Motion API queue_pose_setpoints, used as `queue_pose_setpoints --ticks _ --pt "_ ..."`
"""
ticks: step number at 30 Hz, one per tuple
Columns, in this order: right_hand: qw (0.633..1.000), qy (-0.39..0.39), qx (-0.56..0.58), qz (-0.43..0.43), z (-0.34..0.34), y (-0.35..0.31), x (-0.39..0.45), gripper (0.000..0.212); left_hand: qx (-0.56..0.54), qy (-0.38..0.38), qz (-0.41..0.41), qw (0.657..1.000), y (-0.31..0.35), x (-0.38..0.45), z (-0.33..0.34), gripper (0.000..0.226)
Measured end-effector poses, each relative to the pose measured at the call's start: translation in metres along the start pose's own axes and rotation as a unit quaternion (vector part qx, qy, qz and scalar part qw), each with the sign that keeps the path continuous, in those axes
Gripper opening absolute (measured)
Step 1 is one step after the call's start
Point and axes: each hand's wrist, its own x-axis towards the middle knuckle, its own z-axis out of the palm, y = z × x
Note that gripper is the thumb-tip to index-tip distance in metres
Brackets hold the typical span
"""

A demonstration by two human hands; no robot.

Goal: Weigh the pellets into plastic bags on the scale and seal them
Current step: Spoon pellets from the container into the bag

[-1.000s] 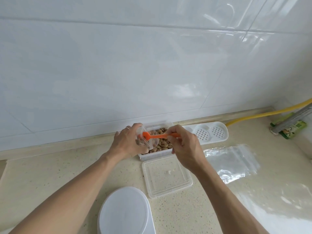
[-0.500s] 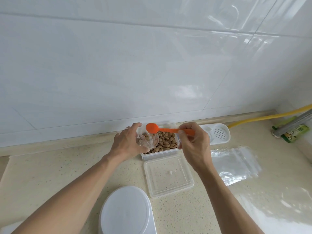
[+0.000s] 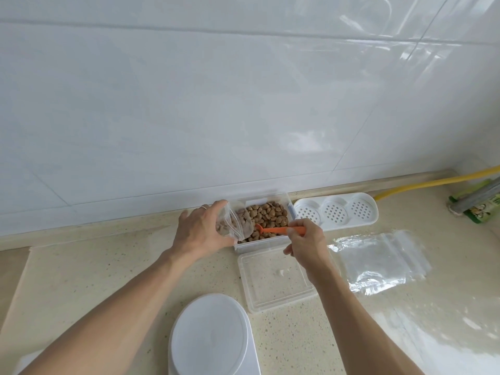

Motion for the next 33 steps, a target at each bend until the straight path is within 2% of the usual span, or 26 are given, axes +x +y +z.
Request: queue_pose_setpoints --ticks 3,6,12,15,17,20,23,28,33 --pt "0.993 0.046 0.090 0.059 -0.003 -0.002 -0.001 0.011 0.034 0.002 0.008 0.999 0.001 -0.001 -0.002 0.088" --pt "0.983 0.057 0.149 0.091 -0.013 -0.005 -0.003 0.012 0.076 0.015 0.007 0.997 0.005 0.000 -0.004 0.080" --pt "0.982 0.048 0.177 0.055 -0.032 -0.024 -0.011 0.011 0.106 0.025 -0.005 0.994 0.017 0.006 -0.005 0.068" --pt "0.990 0.037 0.139 -0.007 -0.035 -0.042 -0.018 0.008 0.092 0.027 -0.011 0.995 0.022 0.010 -0.003 0.073" --pt "0.994 0.014 0.060 -0.095 -0.033 -0.052 -0.026 0.007 0.066 0.028 -0.002 0.997 0.025 0.011 -0.001 0.074" --pt "0.964 -0.025 -0.066 -0.257 -0.026 -0.059 -0.037 0.010 -0.003 0.022 0.002 1.000 0.027 0.011 0.003 0.075" --pt "0.939 -0.015 -0.123 -0.320 -0.027 -0.061 -0.040 0.011 -0.054 0.032 -0.002 0.998 0.028 0.009 0.004 0.076" --pt "0.944 0.004 -0.096 -0.315 -0.039 -0.068 -0.041 0.013 -0.075 0.042 -0.010 0.996 0.024 0.008 0.009 0.077" --pt "0.976 0.115 0.004 -0.187 -0.048 -0.056 -0.022 0.009 -0.074 0.057 0.000 0.996 0.017 0.003 0.014 0.080"
